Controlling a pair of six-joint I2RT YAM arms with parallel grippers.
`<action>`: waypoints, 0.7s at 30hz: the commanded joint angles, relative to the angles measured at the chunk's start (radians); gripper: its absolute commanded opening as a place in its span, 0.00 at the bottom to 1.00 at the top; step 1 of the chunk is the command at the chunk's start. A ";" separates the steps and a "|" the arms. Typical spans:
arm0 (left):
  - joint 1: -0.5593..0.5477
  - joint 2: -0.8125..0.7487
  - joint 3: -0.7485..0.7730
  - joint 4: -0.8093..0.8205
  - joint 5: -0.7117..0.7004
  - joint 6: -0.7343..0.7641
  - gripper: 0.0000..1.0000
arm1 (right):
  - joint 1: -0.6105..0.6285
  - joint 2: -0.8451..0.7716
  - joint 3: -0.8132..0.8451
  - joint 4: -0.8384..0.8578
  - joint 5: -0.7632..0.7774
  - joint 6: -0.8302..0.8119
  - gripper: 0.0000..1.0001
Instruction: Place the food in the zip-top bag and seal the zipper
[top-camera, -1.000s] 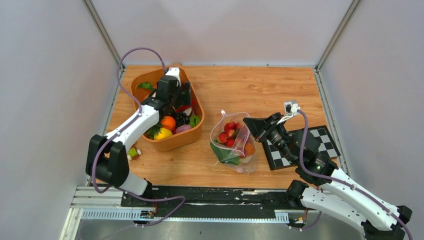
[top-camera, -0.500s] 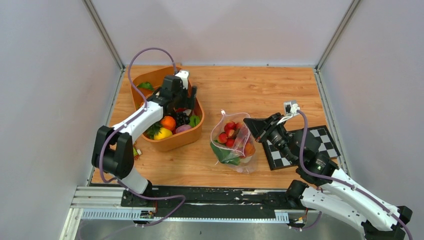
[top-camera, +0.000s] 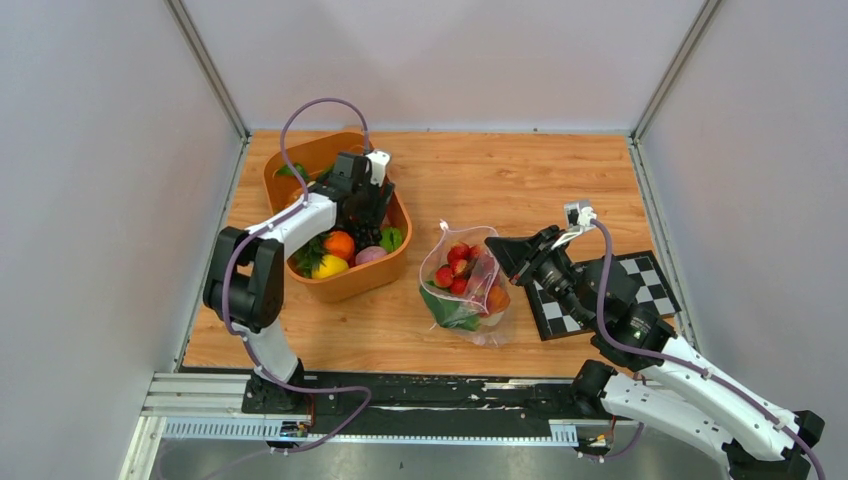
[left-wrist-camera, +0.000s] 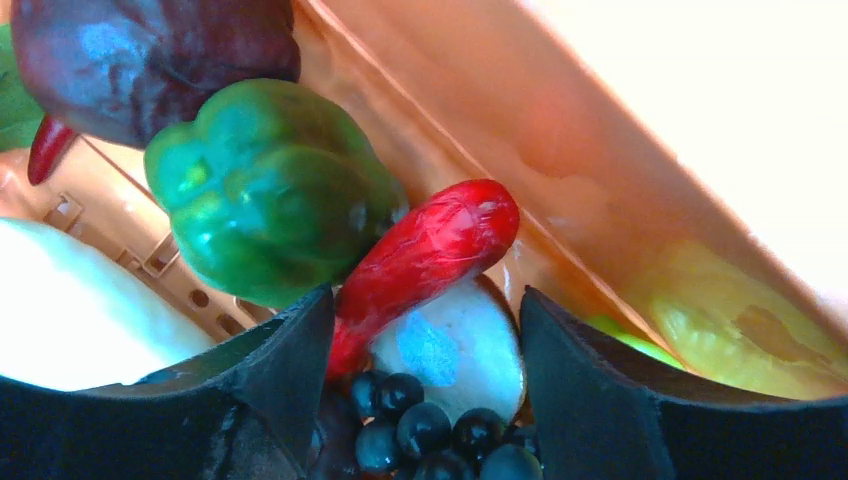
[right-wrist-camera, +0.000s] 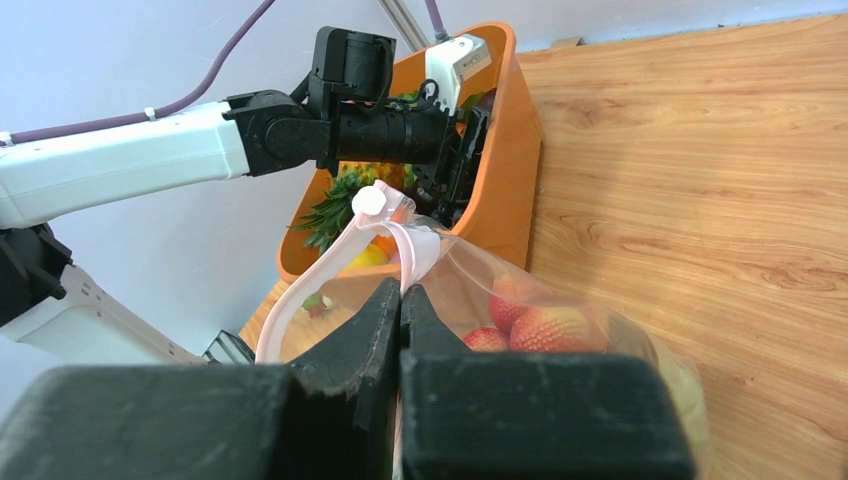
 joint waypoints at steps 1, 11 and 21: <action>-0.006 0.028 0.019 0.065 -0.010 0.040 0.66 | 0.003 0.001 0.048 0.032 -0.010 -0.013 0.00; -0.007 -0.193 -0.089 0.125 -0.114 -0.004 0.28 | 0.003 -0.003 0.041 0.035 -0.002 -0.014 0.00; -0.007 -0.417 -0.209 0.201 -0.084 -0.065 0.22 | 0.003 0.006 0.038 0.043 -0.014 -0.007 0.00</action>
